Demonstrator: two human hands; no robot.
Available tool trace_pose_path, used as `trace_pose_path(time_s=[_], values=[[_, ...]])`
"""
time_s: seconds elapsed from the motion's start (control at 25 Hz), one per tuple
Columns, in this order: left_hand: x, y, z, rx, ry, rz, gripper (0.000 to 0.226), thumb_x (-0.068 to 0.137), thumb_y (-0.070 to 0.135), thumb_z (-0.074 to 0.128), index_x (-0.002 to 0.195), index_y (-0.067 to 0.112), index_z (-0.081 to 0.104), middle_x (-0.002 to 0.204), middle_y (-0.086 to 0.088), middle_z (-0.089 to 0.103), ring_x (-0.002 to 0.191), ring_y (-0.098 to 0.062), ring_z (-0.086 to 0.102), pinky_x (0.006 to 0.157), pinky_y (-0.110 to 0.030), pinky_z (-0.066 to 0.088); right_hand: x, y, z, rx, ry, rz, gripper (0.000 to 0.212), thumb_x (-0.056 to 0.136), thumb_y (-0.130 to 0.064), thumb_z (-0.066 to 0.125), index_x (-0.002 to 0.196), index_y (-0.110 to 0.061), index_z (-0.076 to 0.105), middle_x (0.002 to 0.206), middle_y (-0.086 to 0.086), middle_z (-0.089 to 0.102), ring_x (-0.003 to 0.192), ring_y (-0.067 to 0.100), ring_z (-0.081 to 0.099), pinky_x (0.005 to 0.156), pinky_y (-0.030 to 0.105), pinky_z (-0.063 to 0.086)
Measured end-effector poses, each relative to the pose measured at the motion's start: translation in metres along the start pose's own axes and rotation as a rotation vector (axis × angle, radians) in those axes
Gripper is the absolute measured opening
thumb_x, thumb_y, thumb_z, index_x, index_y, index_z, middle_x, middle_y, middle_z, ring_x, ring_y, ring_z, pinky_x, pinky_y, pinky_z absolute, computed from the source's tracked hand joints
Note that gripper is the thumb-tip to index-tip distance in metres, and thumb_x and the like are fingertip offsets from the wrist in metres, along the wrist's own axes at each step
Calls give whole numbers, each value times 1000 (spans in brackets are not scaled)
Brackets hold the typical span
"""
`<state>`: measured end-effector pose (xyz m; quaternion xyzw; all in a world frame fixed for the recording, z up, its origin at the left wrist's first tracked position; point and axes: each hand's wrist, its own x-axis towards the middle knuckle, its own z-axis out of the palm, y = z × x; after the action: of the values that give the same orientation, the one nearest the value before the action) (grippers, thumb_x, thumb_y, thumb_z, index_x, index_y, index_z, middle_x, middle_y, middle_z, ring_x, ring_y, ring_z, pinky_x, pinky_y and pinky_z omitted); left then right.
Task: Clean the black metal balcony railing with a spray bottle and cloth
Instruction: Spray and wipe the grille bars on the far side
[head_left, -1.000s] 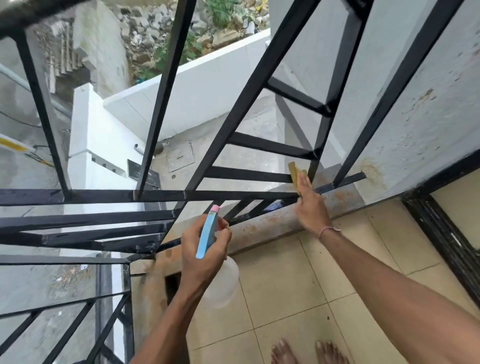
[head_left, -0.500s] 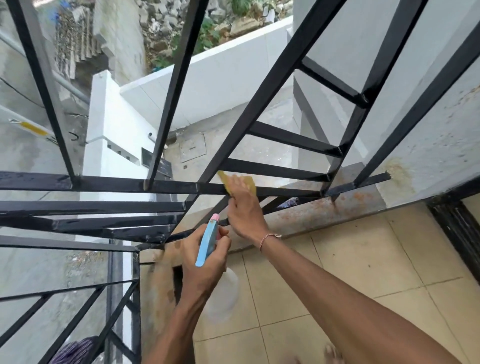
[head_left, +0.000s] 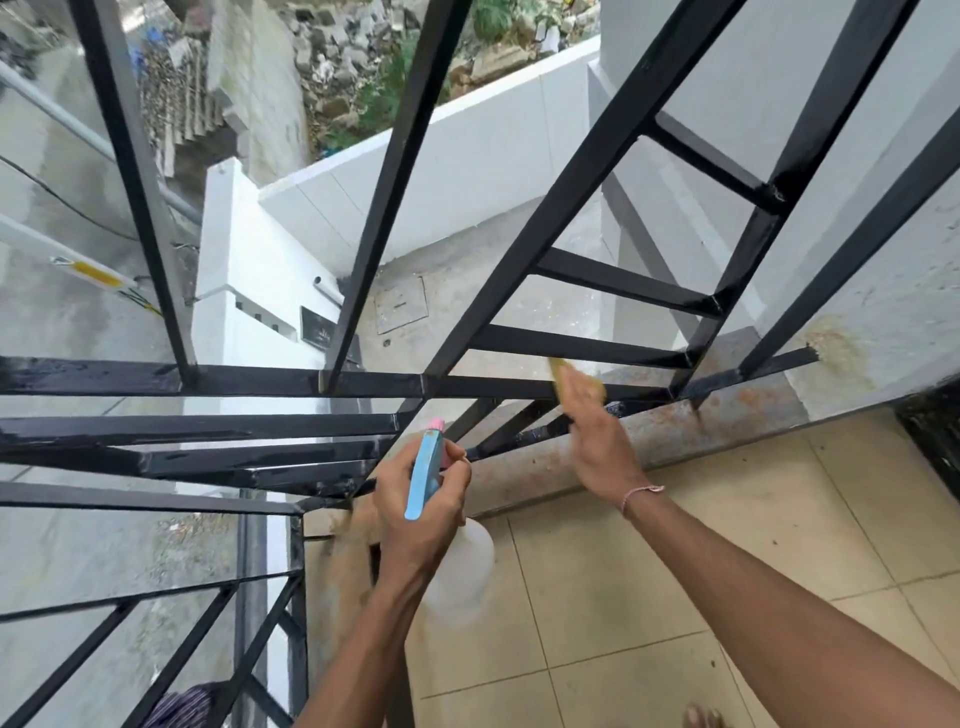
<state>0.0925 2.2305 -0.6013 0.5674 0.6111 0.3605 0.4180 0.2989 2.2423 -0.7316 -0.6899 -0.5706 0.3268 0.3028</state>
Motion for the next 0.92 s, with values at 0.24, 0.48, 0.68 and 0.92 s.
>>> trace_pose_path(time_s=[0.24, 0.48, 0.68, 0.92], values=[[2, 2, -10, 35, -30, 36, 7, 82, 18, 64, 80, 23, 69, 78, -7, 64, 53, -26, 56, 50, -38, 54, 36, -40, 3, -53, 7, 579, 63, 92, -1, 54, 149, 3, 27, 153, 24, 32, 139, 40, 34, 111, 50, 40], [-5, -6, -9, 25, -36, 53, 4, 80, 30, 65, 78, 29, 68, 64, -5, 59, 50, -28, 53, 46, -38, 49, 13, -156, 7, 119, -34, -238, 57, 89, 8, 39, 142, -11, 51, 132, 14, 57, 120, 29, 54, 108, 42, 46], [-18, -25, 8, 61, -74, 30, 17, 84, 7, 68, 80, 24, 69, 69, -1, 63, 53, -25, 58, 46, -32, 51, -3, -74, 12, -34, 6, -551, 82, 84, 12, 28, 160, -13, 13, 169, 5, 9, 155, 19, 8, 123, 43, 27], [5, -58, 50, 87, -77, 3, 11, 80, 28, 68, 89, 21, 71, 72, 3, 66, 61, -23, 64, 53, -28, 55, 9, 61, 8, -234, 127, -264, 95, 75, 27, 27, 160, -11, 11, 168, 4, 12, 155, 15, 7, 119, 38, 34]])
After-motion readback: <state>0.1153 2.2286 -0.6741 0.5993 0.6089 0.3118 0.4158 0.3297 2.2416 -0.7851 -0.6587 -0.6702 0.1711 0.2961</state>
